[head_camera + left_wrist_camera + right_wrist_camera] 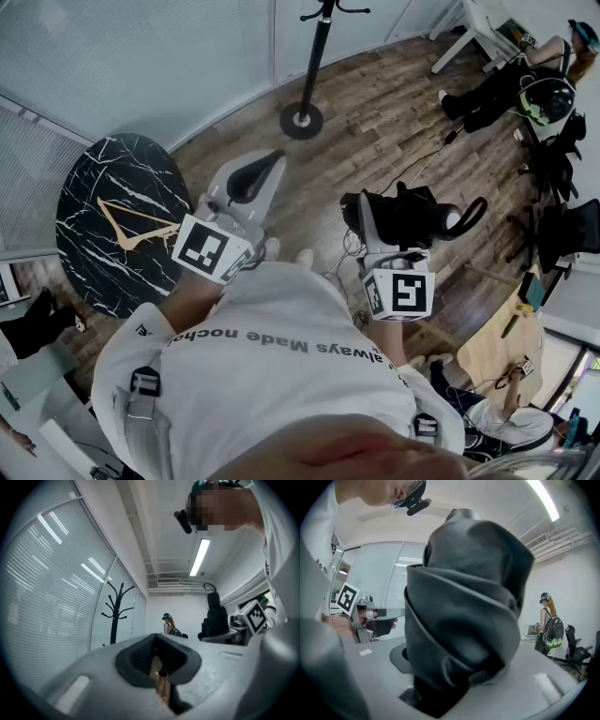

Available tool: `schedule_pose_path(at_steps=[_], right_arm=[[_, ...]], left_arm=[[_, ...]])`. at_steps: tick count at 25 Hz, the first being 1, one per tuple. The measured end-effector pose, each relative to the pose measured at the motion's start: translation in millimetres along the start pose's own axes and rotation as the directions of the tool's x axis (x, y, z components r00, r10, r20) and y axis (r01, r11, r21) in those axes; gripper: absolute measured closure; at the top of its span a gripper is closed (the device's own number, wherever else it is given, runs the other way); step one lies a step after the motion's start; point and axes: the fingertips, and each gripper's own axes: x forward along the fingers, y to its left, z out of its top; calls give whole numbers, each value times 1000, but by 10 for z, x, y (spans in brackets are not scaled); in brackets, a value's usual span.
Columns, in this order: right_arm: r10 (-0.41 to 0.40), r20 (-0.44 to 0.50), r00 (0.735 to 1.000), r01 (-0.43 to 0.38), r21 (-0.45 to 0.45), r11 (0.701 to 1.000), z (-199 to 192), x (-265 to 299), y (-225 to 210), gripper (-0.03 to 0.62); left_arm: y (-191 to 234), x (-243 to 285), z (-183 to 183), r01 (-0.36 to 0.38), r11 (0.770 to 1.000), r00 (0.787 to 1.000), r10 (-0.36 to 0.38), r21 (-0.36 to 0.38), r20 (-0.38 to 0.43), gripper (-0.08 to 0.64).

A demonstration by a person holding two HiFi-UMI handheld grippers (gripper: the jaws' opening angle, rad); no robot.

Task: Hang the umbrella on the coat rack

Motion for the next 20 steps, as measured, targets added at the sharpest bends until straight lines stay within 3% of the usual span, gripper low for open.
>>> schedule_pose_path(at_steps=[12, 20], right_arm=[[11, -21, 1000, -11, 26, 1000, -56, 473, 530, 344], [16, -42, 999, -14, 34, 999, -94, 848, 482, 344]], left_arm=[[569, -316, -168, 14, 999, 1000, -15, -40, -26, 558], [937, -252, -241, -21, 998, 999, 19, -55, -39, 558]])
